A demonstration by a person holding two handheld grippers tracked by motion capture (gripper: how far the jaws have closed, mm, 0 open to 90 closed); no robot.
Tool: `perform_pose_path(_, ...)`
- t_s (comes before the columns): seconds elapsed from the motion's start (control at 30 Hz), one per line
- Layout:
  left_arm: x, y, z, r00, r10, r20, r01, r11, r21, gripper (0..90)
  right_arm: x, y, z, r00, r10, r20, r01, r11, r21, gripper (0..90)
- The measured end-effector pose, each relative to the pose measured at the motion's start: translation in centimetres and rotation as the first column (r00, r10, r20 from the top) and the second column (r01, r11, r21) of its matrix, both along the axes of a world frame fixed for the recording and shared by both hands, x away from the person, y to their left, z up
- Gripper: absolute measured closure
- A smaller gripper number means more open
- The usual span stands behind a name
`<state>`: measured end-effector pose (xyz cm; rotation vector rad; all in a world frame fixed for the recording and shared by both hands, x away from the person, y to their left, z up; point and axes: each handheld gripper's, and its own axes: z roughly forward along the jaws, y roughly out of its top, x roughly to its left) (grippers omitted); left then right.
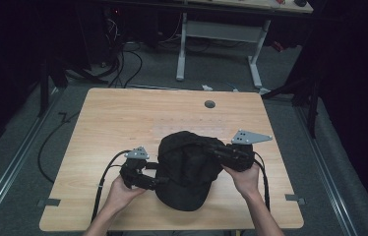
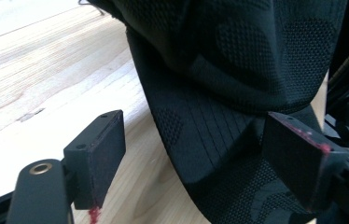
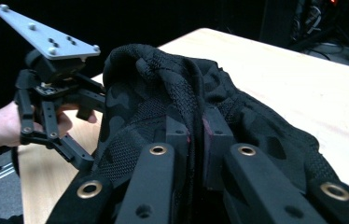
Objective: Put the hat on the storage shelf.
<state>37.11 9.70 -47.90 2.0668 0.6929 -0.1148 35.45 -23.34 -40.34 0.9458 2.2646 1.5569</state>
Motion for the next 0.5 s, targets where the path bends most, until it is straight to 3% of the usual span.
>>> perform_pose_path(0.23,0.07,0.17,0.21,0.999,-0.04,-0.019,0.039,0.9988,-0.031,29.9,0.1,0.09,0.43,0.999,0.038,0.024,-0.039,0.9989,0.026,83.8)
perform_pose_path(0.33,-0.03,0.13,0.27,0.9981,-0.06,-0.017,0.059,0.9975,-0.039,39.6,0.2,0.15,0.38,0.9991,0.033,0.027,-0.034,0.9992,0.02,83.9)
perform_pose_path(0.5,-0.01,0.37,0.32,0.9971,-0.069,-0.033,0.067,0.9964,-0.051,47.5,0.36,0.22,0.23,0.999,0.022,0.039,-0.022,0.9997,0.008,83.8)
